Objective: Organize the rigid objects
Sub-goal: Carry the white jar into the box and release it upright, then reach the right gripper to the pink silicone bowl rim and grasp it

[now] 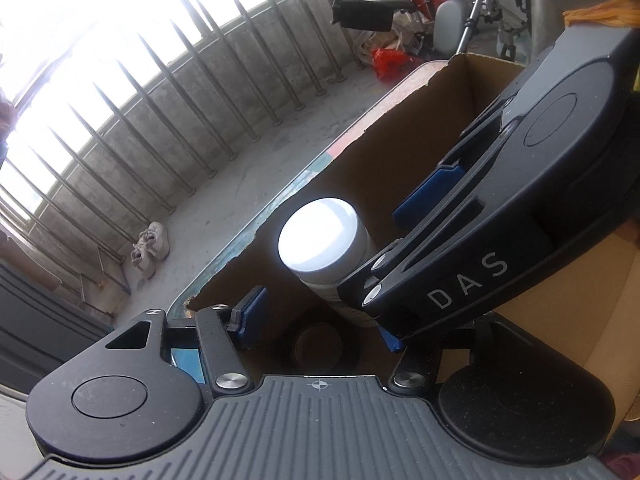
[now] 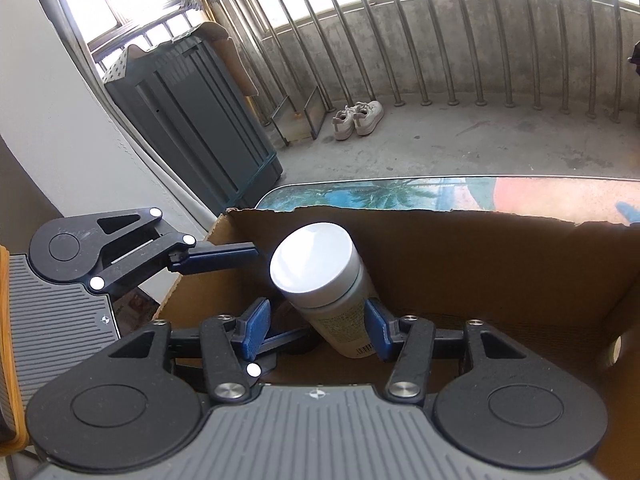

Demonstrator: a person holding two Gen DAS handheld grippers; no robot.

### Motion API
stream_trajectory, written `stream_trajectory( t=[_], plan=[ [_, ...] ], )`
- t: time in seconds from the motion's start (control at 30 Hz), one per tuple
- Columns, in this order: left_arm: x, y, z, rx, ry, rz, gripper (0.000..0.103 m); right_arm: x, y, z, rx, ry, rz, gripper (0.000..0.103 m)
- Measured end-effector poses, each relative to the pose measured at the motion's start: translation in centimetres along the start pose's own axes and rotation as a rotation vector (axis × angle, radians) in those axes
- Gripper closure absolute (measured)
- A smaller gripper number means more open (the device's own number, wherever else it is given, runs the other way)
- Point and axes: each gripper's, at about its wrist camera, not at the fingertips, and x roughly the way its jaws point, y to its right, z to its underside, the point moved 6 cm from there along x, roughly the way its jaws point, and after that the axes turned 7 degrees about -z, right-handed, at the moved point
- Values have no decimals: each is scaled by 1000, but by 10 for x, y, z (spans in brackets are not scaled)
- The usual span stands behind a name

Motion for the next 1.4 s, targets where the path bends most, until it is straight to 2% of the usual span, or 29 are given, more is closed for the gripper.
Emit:
stream_trajectory(
  t=[0.17, 0.23, 0.3, 0.37, 0.43, 0.5, 0.63, 0.8, 0.87, 0.9, 0.93, 1.07, 1.27, 1.4],
  plan=[
    [-41, -4, 12, -31, -1, -28, 38, -17, -6, 11, -15, -13, 30, 38],
    [-64, -7, 20, -104, -3, 6, 36, -34, -13, 15, -42, -5, 59, 38],
    [-91, -6, 31, -160, 33, 28, 36, -57, -22, 21, -80, 22, 69, 38],
    [-119, -1, 47, -217, 70, 46, 36, -78, -29, 27, -99, 49, 60, 38],
    [-141, 10, 65, -262, 92, 97, 36, -104, -39, 39, -111, 73, 44, 38],
    [-152, 24, 83, -304, 91, 120, 36, -127, -50, 54, -130, 87, 24, 38],
    [-149, 58, 122, -396, 56, 195, 36, -171, -71, 97, -175, 143, -4, 39],
    [-134, 85, 154, -480, 21, 195, 37, -195, -77, 148, -93, 203, -10, 44],
    [-130, 90, 161, -496, 9, 191, 39, -196, -78, 165, -83, 203, -15, 45],
    [-127, 93, 165, -486, -4, 190, 46, -194, -78, 174, -73, 191, -20, 45],
    [-123, 97, 166, -475, -22, 191, 50, -190, -77, 180, -59, 178, -22, 46],
    [-117, 101, 167, -485, -11, 176, 50, -173, -75, 206, -27, 125, -25, 47],
    [-116, 99, 170, -507, 3, 194, 51, -166, -67, 225, 11, 114, -21, 48],
    [-120, 102, 171, -486, 16, 202, 65, -159, -65, 233, 29, 84, -17, 48]
  ],
)
